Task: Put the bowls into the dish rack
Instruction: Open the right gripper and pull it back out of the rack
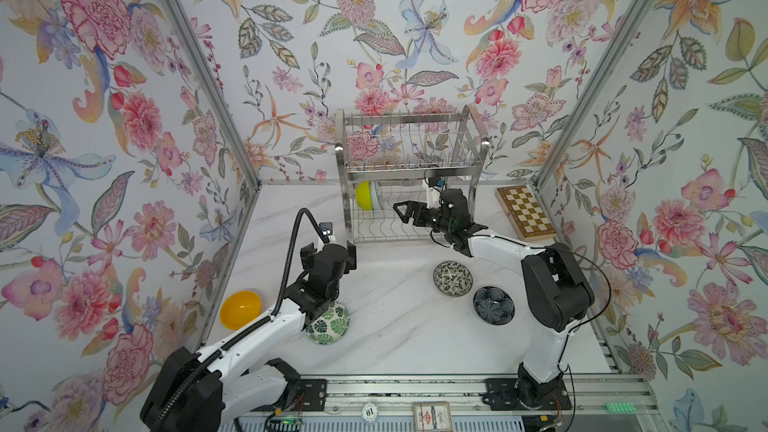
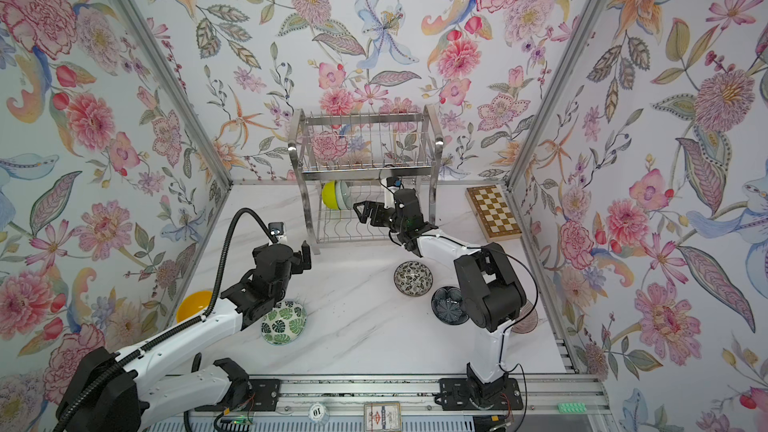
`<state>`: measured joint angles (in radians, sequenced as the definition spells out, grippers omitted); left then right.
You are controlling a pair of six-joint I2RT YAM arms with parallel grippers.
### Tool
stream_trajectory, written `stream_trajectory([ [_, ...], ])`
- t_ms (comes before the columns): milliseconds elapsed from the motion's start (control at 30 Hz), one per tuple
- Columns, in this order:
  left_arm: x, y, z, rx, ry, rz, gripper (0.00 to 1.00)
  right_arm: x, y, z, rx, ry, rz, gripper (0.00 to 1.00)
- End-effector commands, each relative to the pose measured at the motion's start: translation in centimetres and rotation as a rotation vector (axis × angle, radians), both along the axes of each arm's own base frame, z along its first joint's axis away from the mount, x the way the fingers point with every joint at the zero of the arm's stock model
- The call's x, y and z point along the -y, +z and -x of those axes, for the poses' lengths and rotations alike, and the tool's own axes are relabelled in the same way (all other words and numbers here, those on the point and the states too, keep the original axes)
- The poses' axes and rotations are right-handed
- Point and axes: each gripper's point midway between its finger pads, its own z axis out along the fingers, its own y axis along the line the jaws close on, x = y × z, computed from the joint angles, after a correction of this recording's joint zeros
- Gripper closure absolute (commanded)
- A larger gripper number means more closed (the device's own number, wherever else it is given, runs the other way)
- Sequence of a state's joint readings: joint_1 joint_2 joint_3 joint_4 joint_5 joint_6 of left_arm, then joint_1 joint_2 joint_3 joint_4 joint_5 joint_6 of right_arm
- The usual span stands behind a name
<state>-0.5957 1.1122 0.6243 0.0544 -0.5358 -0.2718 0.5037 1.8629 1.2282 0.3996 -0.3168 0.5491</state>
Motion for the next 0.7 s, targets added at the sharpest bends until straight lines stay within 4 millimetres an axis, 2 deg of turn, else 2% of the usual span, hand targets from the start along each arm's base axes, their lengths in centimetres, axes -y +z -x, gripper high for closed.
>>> stream_trajectory([
  [0,-1.3,-1.3,1.2,-0.107,0.041,-0.035,0.01,0.5,1.3,1.3,0.063,-0.007,0.068,0.02],
  [100,-2.2,-2.3,2.2,-0.219,0.081,-0.079,0.01,0.8,1.2,2.4,0.089,-0.003,0.157,0.01],
  [133,-2.4,-2.7,2.7,-0.257,0.089,-0.092,0.01,-0.4,1.1,3.6,0.102,0.03,0.191,0.02],
  [300,-2.6,-4.8,4.9,-0.394,0.068,-0.081,0.01,-0.8,0.3,5.7,0.129,0.054,0.309,0.01],
  [433,-3.0,-5.7,6.5,-0.443,0.065,-0.036,0.01,-0.9,-0.4,6.8,0.138,0.061,0.334,0.02],
  [667,-4.1,-7.6,9.0,-0.523,0.097,0.026,0.06,-1.3,-1.2,7.5,0.123,0.075,0.335,0.01],
])
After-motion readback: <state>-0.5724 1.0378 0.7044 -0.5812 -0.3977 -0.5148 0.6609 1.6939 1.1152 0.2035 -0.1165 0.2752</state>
